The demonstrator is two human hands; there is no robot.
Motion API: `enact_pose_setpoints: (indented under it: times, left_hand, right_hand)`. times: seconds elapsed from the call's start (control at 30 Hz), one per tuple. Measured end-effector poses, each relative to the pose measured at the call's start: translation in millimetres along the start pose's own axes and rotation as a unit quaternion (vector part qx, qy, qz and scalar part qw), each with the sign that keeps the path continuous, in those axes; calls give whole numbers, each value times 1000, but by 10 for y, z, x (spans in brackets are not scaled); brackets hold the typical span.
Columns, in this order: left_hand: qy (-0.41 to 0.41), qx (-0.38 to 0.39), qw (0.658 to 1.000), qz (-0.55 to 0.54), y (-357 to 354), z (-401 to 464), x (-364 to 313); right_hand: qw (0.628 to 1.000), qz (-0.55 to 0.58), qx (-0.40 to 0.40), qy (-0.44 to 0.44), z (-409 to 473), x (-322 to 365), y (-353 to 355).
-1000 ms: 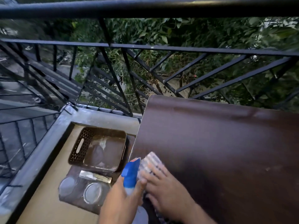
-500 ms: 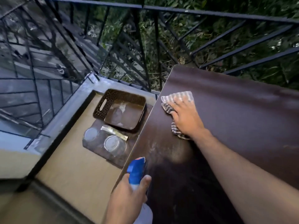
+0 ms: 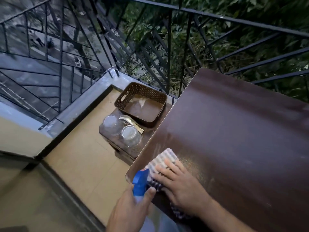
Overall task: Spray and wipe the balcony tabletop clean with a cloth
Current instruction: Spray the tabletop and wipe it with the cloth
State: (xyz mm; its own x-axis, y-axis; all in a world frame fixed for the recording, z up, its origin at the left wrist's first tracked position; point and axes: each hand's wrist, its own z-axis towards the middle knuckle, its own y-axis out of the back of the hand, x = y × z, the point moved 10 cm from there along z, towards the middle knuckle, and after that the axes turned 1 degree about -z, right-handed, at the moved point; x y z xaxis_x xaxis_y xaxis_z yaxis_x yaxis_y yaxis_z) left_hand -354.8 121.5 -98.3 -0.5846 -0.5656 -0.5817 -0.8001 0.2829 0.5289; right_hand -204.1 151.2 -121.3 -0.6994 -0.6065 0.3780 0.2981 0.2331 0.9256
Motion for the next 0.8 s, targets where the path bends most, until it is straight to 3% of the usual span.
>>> enact_pose_setpoints:
  times: [0.1,0.27,0.37,0.43,0.6,0.7,0.8]
  left_hand:
    - [-8,-10,1000,1,24,-69,58]
    - [0,-19,999,-29,58,-197,132]
    - [16,-32,999,-25,107,-257,208]
    - [18,-35,999,-35,135,-274,264]
    - [31,-39,998,-31,233,-273,345]
    - [34,-35,998,-28,269,-263,342]
    - [24,-46,999,-17,314,-254,312]
  right_hand:
    - [1000,-28,-11,5,228,-251,127]
    - [974,-44,-57,-213,786,-1288,447]
    - [959,-68,-69,-265,900,-1309,475]
    - [971,-78,-55,-219,914,-954,388]
    - [999,-45,-24,-3,664,361,-68]
    - [999,-7,-11,37,497,543,-232]
    - [998,-26,0,58,504,300,-130]
